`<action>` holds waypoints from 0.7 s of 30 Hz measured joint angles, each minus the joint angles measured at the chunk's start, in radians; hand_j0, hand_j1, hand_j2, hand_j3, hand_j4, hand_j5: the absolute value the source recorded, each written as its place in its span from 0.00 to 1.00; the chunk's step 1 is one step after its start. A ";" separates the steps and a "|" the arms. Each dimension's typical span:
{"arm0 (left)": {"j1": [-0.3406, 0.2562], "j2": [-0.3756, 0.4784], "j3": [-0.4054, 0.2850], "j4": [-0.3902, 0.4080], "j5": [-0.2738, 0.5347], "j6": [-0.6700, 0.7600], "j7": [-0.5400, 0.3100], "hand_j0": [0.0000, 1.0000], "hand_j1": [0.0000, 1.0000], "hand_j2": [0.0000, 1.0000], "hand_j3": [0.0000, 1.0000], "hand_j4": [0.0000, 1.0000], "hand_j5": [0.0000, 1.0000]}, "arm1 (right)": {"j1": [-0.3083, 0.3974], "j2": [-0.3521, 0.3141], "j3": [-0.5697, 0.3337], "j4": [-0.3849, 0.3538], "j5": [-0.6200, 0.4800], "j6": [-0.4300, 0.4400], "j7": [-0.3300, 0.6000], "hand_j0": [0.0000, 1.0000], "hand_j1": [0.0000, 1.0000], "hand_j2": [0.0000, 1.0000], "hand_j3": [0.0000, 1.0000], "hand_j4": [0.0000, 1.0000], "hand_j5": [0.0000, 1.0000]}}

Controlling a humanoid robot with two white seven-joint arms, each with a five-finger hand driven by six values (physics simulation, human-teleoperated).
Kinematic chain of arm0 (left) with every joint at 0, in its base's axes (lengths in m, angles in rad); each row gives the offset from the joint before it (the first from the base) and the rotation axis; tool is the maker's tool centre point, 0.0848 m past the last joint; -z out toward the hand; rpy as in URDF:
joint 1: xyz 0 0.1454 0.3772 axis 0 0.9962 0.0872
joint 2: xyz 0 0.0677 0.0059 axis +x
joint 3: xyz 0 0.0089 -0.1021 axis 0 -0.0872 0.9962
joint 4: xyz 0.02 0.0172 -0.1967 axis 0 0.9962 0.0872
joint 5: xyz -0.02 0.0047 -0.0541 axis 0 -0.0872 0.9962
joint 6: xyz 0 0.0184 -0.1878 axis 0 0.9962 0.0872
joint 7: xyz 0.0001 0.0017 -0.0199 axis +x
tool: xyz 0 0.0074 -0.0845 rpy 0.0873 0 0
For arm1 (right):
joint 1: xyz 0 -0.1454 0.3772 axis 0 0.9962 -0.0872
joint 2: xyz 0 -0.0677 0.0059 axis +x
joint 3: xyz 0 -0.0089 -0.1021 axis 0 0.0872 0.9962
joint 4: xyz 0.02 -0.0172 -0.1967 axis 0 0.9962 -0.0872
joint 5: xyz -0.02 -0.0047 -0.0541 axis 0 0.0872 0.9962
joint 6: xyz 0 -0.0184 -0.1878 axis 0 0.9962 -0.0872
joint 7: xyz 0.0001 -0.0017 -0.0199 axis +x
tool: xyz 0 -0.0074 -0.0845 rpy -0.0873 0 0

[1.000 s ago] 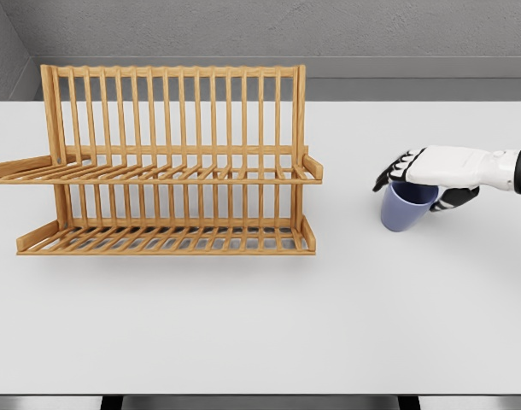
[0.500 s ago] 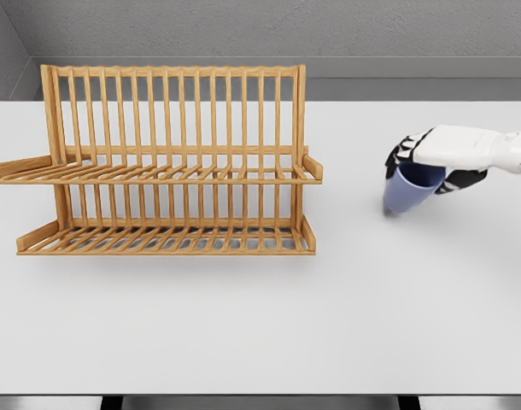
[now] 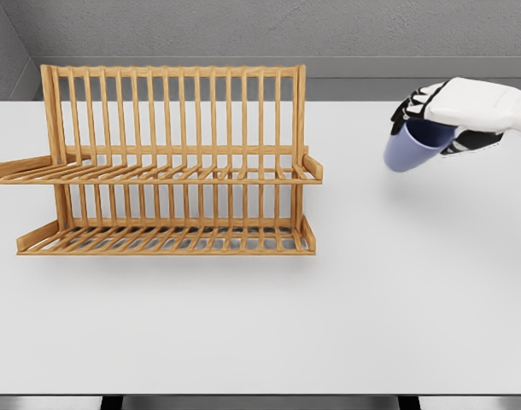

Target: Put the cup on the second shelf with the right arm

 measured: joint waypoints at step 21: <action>0.000 0.000 0.000 0.000 0.000 0.000 0.000 1.00 1.00 1.00 1.00 1.00 1.00 | -0.068 0.074 -0.017 -0.165 -0.003 0.002 0.000 0.55 0.55 0.55 0.55 0.55 0.55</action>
